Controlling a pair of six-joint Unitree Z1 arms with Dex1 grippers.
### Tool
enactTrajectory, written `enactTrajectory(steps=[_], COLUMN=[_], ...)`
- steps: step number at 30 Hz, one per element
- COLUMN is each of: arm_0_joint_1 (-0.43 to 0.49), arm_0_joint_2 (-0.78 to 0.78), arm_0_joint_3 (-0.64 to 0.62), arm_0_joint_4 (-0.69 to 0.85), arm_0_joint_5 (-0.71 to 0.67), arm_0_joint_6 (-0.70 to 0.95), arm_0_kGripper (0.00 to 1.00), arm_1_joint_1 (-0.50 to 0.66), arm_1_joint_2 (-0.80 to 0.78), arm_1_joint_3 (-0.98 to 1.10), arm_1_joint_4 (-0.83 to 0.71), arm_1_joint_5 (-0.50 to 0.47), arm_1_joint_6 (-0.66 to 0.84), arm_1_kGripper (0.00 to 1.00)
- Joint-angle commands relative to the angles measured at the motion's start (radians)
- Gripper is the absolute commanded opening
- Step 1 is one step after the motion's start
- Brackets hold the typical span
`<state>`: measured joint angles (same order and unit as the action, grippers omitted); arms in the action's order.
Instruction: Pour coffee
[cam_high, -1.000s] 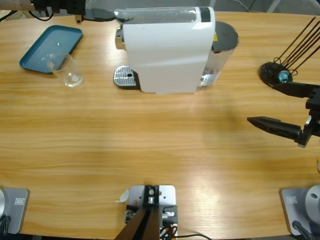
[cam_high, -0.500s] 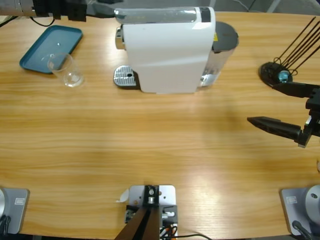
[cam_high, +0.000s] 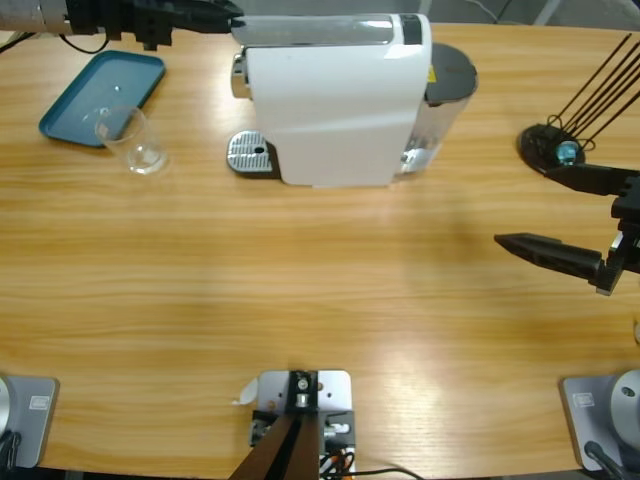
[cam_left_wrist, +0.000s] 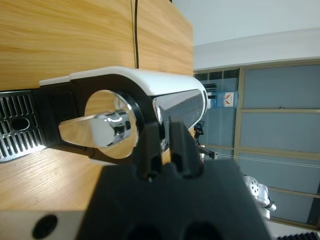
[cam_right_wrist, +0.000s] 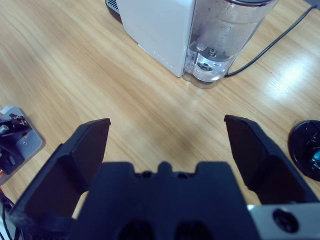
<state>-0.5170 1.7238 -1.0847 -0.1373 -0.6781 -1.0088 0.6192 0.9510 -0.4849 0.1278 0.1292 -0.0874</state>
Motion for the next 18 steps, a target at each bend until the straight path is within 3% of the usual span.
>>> enactTrajectory(steps=[1, 6, 10, 11, 12, 16, 18], arm_0_joint_1=[-0.041, -0.041, -0.059, -0.076, -0.095, -0.217, -0.242], arm_0_joint_2=[-0.066, -0.068, -0.125, -0.146, -0.17, -0.279, -0.325], arm_0_joint_3=[-0.176, -0.206, -0.248, -0.266, -0.281, -0.282, -0.25], arm_0_joint_4=[0.096, 0.158, 0.409, 0.487, 0.556, 0.665, 0.659], arm_0_joint_5=[0.0, 0.016, 0.205, 0.296, 0.392, 0.841, 0.97], arm_0_joint_6=[0.013, 0.049, 0.245, 0.312, 0.378, 0.688, 0.761], arm_0_kGripper=[0.0, 0.0, 0.007, 0.387, 0.605, 0.797, 0.908], arm_1_joint_1=[0.008, 0.008, 0.008, 0.008, 0.008, 0.008, 0.008], arm_1_joint_2=[-0.015, -0.017, -0.017, -0.013, -0.008, 0.023, 0.046], arm_1_joint_3=[0.032, 0.032, 0.032, 0.031, 0.031, 0.025, 0.007], arm_1_joint_4=[0.009, 0.009, 0.009, 0.009, 0.009, 0.015, 0.042], arm_1_joint_5=[-0.003, -0.005, -0.007, -0.013, -0.017, -0.041, -0.056], arm_1_joint_6=[-0.014, -0.014, -0.014, -0.014, -0.014, -0.008, 0.006], arm_1_kGripper=[1.0, 1.0, 1.0, 1.0, 1.0, 1.0, 1.0])
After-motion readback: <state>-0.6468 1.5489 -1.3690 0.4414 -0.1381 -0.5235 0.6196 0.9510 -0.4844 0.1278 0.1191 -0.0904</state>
